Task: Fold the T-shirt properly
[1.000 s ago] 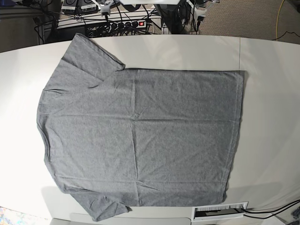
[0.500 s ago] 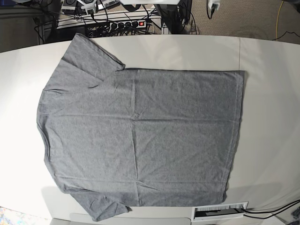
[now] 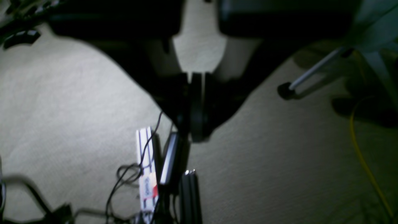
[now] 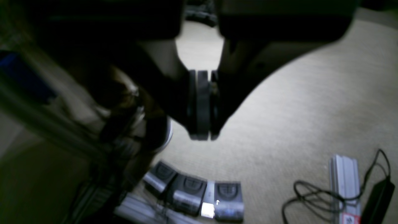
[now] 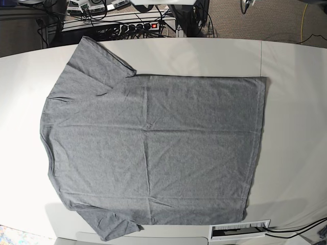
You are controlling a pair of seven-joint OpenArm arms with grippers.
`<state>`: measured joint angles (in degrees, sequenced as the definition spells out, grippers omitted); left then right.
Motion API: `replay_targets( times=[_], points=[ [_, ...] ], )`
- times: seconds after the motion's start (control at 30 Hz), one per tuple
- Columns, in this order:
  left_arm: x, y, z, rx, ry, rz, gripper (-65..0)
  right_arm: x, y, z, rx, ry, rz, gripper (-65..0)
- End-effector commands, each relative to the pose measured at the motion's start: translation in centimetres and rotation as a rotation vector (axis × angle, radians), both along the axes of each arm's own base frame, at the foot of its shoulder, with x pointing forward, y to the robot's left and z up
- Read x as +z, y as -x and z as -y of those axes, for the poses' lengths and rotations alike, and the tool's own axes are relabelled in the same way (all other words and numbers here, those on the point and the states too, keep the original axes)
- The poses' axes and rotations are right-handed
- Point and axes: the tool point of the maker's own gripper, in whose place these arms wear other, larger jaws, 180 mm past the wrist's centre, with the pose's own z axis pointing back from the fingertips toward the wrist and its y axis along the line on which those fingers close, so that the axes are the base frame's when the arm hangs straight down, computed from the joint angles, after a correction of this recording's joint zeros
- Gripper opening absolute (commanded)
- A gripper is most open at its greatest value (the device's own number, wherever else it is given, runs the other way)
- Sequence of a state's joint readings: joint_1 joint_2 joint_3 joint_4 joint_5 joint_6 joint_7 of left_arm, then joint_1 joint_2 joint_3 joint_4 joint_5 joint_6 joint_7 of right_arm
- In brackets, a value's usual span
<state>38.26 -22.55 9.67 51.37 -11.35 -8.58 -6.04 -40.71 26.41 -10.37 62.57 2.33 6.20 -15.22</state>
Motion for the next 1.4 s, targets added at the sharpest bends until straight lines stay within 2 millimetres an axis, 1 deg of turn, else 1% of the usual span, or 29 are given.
replay_targets(
  times=[0.0,0.07,0.2,0.3,0.4,0.47,0.7,0.8,0.9,1.03,1.17,1.3,1.37],
  points=[
    [1.0,0.7,-0.7,-0.017,0.002,0.013,-65.0,0.9,0.2,0.7,0.036,0.011,0.002,-65.0],
    [2.6,0.7,-0.8,-0.044,0.015,0.055,-65.0,1.9,-0.4,0.9,0.072,0.017,0.025,-65.0],
    [5.4,0.5,-1.0,-0.143,-0.039,0.143,-65.0,4.1,-1.7,1.6,0.156,0.07,0.085,-65.0],
    [7.3,0.2,-0.2,-0.245,-0.053,0.205,-65.0,5.5,-2.3,1.5,0.247,0.101,0.114,-65.0],
    [8.8,0.1,0.7,-0.303,-0.053,0.242,-65.0,6.7,-2.9,1.4,0.29,0.127,0.144,-65.0],
    [9.8,0.0,0.8,-0.337,-0.067,0.266,-65.0,7.7,-3.5,1.5,0.327,0.162,0.166,-65.0],
    [12.9,-1.1,-0.2,-0.501,-0.175,0.373,-65.0,11.2,-5.8,2.1,0.475,0.298,0.27,-65.0],
    [14.3,-2.1,-0.5,-0.559,-0.232,0.437,-65.0,12.8,-7.0,2.6,0.519,0.369,0.318,-65.0],
    [15.7,-3.2,-0.4,-0.602,-0.289,0.508,-65.0,14.4,-8.2,3.2,0.541,0.429,0.37,-65.0],
    [17.7,-4.2,0.2,-0.637,-0.334,0.587,-65.0,16.7,-9.5,3.6,0.578,0.491,0.42,-65.0],
    [19.9,-5.2,0.8,-0.698,-0.379,0.68,-65.0,19.0,-10.7,2.9,0.629,0.538,0.483,-65.0],
    [22.4,-7.9,1.4,-0.773,-0.449,0.831,-65.0,20.8,-11.9,1.9,0.663,0.582,0.541,-65.0],
    [23.4,-8.9,1.8,-0.804,-0.491,0.88,-65.0,21.4,-12.5,1.5,0.681,0.598,0.565,-65.0]
  ],
)
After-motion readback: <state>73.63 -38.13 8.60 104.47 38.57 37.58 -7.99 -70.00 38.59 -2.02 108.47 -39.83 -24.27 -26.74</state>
